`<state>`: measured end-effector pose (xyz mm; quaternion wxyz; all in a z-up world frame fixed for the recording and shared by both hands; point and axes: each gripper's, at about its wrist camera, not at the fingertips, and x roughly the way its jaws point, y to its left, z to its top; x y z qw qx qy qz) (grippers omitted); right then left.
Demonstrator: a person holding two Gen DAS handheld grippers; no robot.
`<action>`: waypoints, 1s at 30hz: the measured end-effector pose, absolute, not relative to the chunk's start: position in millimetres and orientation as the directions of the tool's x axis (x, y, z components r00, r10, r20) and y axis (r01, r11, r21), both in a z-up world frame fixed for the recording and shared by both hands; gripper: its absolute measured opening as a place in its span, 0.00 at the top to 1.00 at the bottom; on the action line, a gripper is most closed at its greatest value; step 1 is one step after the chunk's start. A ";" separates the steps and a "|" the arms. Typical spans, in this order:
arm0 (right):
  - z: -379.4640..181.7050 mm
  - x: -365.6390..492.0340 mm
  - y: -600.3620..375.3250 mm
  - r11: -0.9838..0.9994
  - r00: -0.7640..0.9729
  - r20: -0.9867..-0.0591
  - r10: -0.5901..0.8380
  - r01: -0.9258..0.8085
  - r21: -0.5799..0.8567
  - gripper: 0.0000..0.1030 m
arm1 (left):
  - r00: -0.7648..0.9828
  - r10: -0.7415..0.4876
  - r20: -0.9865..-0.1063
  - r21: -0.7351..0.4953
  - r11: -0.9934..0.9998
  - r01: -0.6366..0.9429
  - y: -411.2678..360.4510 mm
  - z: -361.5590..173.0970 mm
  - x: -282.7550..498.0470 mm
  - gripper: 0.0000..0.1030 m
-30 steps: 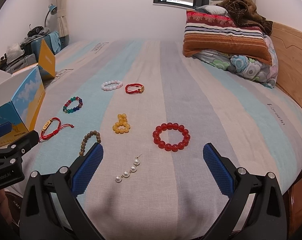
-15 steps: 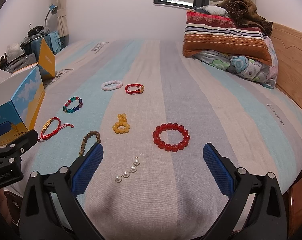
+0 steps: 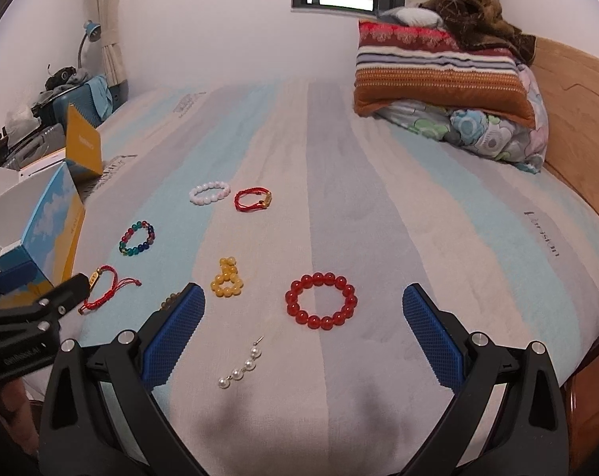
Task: Organize jewelry
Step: 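Grasp the red bead bracelet with the right tool while the left grasps the brown wooden bracelet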
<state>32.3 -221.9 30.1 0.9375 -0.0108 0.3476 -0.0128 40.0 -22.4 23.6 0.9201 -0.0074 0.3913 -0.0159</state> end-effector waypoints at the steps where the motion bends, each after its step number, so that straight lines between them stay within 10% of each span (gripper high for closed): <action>1: 30.4 37.6 -223.0 0.999 0.747 -0.664 -0.035 0.016 -0.033 0.06 | 0.686 -0.035 -0.727 -0.021 0.999 0.029 -26.3 22.0 44.9 0.05; 30: -68.5 143.6 -261.8 0.999 0.454 -0.891 -0.009 0.048 0.014 0.06 | 0.480 -0.071 -0.874 0.002 0.989 0.150 -87.9 -66.6 115.9 0.05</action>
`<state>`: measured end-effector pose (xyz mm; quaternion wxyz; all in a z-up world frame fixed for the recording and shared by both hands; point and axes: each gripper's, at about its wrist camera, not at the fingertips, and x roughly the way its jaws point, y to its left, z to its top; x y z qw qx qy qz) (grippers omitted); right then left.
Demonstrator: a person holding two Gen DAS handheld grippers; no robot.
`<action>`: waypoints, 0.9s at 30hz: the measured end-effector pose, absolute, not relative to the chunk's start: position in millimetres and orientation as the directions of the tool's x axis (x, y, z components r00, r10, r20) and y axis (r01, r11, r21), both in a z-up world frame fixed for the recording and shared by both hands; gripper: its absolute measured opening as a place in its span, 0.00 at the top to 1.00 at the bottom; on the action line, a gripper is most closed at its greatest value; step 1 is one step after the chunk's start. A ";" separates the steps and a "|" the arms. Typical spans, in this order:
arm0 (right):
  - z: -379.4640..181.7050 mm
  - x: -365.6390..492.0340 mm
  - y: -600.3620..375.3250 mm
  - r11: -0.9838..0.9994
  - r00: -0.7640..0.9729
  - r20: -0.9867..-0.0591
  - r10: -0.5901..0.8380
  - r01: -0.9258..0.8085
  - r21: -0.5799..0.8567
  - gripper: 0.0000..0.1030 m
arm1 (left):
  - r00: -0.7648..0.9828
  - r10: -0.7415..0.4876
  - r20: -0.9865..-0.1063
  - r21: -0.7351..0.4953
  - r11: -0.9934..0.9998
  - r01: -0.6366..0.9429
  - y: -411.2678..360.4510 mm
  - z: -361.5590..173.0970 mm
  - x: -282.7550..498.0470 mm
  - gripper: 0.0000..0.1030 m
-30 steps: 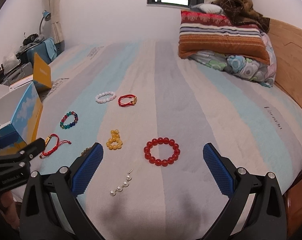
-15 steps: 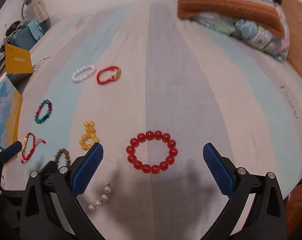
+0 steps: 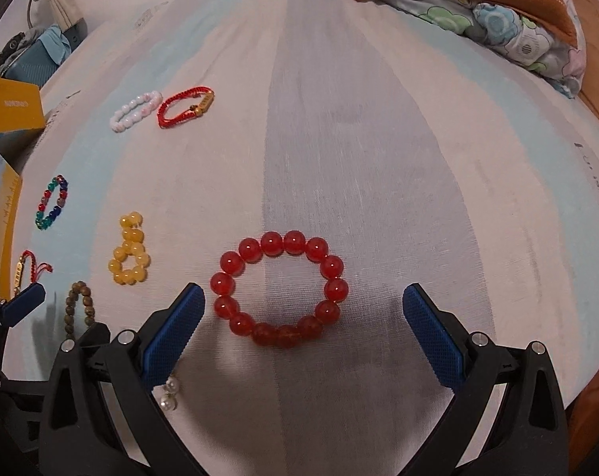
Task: Organize jewelry
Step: 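Grasp the red bead bracelet with the right tool while the left grasps the brown wooden bracelet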
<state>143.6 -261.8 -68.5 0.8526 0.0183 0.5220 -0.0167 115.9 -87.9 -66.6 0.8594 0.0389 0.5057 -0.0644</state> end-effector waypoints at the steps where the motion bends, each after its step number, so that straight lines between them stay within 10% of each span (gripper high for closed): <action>1: -70.7 144.7 -261.4 0.999 0.450 -0.893 -0.010 0.046 0.012 0.06 | 0.475 -0.073 -0.877 0.000 0.989 0.151 -87.6 -68.4 117.3 0.05; 13: -84.4 151.8 -262.9 0.996 0.413 -0.907 0.076 0.009 0.087 0.29 | 0.419 -0.065 -0.906 0.000 0.988 0.155 -84.0 -83.8 125.9 0.16; 27: -85.9 149.1 -260.8 0.995 0.409 -0.908 0.085 0.005 0.095 0.64 | 0.431 -0.101 -0.897 -0.018 0.981 0.194 -80.7 -79.1 113.2 0.57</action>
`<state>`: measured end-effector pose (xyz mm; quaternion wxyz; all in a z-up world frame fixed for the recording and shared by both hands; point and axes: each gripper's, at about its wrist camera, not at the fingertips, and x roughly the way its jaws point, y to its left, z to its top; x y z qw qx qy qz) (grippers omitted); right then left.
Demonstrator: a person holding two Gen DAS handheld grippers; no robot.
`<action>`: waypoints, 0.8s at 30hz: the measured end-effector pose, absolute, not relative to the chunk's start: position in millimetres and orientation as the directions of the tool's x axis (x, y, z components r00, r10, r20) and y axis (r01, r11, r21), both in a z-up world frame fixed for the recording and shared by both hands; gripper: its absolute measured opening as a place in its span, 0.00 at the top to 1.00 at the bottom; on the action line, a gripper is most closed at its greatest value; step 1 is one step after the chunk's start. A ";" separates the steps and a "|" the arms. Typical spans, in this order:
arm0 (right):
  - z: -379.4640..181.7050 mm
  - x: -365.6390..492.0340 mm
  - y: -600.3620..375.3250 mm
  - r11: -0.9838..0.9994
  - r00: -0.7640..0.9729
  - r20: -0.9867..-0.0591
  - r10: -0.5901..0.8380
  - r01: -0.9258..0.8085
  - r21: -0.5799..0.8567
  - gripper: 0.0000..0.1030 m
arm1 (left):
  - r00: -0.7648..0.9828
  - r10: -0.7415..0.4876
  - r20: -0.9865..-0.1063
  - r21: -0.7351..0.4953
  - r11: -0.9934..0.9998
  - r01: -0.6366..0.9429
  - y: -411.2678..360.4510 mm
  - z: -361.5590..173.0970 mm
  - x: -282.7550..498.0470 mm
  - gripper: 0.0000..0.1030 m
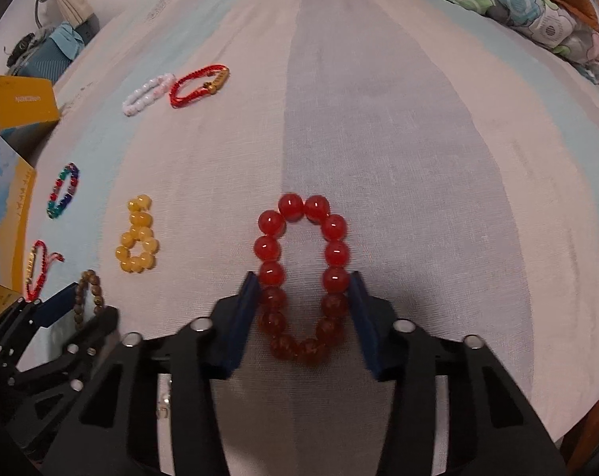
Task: Organize jewelry
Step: 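Grasp the red bead bracelet with the right tool while the left grasps the brown wooden bracelet, then carry both bracelets over the white cardboard box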
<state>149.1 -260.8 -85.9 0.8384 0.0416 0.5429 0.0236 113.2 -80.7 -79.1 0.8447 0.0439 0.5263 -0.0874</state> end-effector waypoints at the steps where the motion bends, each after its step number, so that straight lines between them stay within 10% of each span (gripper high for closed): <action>1: -86.4 148.5 -262.0 0.996 0.410 -0.909 0.078 0.008 0.089 0.68 | 0.431 -0.104 -0.896 -0.020 0.981 0.194 -79.5 -78.5 112.3 0.60; 3: -86.2 147.6 -264.0 0.996 0.415 -0.907 0.073 0.015 0.087 0.75 | 0.437 -0.103 -0.894 -0.017 0.980 0.197 -77.2 -77.5 110.4 0.79; 8: -82.4 144.0 -270.8 0.992 0.434 -0.896 0.099 0.030 0.124 0.87 | 0.446 -0.123 -0.887 -0.036 0.979 0.200 -71.9 -72.3 103.7 0.93; 24: -62.4 133.5 -275.5 0.992 0.528 -0.845 0.086 0.038 0.124 0.87 | 0.493 -0.154 -0.856 -0.067 0.980 0.190 -66.1 -51.8 100.2 0.93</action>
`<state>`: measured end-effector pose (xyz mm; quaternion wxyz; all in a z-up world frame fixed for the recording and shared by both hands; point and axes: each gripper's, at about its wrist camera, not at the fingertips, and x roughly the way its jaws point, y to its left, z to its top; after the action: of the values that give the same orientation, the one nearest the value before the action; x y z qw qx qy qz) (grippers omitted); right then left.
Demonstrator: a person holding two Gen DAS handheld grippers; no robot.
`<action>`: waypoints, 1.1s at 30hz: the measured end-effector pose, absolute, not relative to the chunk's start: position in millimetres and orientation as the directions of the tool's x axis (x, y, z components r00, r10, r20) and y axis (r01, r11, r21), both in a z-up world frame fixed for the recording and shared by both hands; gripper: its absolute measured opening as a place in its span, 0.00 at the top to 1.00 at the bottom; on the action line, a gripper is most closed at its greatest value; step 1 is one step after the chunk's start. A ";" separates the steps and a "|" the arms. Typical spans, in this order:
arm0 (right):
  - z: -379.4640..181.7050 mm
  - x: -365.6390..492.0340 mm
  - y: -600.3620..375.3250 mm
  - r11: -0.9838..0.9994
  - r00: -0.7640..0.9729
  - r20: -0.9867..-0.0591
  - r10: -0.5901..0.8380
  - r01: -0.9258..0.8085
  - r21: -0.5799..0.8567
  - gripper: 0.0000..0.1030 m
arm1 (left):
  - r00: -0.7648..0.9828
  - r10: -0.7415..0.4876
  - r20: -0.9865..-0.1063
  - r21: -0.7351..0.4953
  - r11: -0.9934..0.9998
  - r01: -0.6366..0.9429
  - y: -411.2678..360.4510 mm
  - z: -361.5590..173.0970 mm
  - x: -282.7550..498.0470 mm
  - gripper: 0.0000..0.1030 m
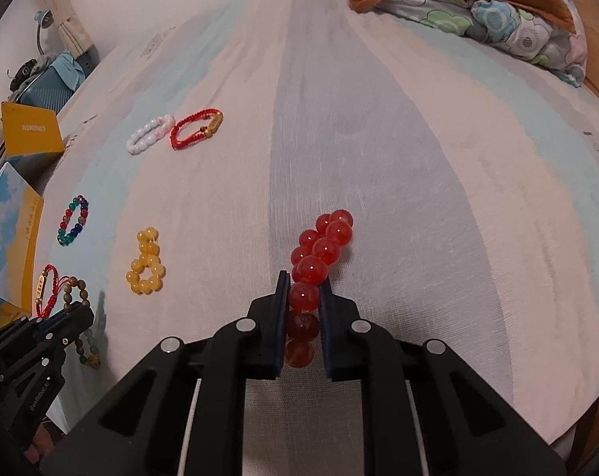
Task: Organize jewelry
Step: 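Carry both bracelets over the white cardboard box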
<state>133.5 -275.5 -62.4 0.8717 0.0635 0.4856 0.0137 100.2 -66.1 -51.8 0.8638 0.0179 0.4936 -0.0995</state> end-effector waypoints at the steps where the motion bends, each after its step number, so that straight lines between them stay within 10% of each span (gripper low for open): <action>1: -61.7 133.2 -275.2 0.992 0.532 -0.843 0.083 0.037 0.122 0.87 | 0.497 -0.153 -0.854 -0.066 0.980 0.189 -66.2 -50.7 100.5 0.93; 33: 40.0 130.8 -217.7 0.992 0.656 -0.747 0.112 -0.028 0.125 0.87 | 0.613 -0.142 -0.777 -0.087 0.989 0.118 -7.7 54.8 110.4 0.93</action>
<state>130.8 -217.7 40.0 0.9084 0.0512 0.4132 0.0386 110.4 -7.7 54.8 0.8979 -0.0136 0.4339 -0.0722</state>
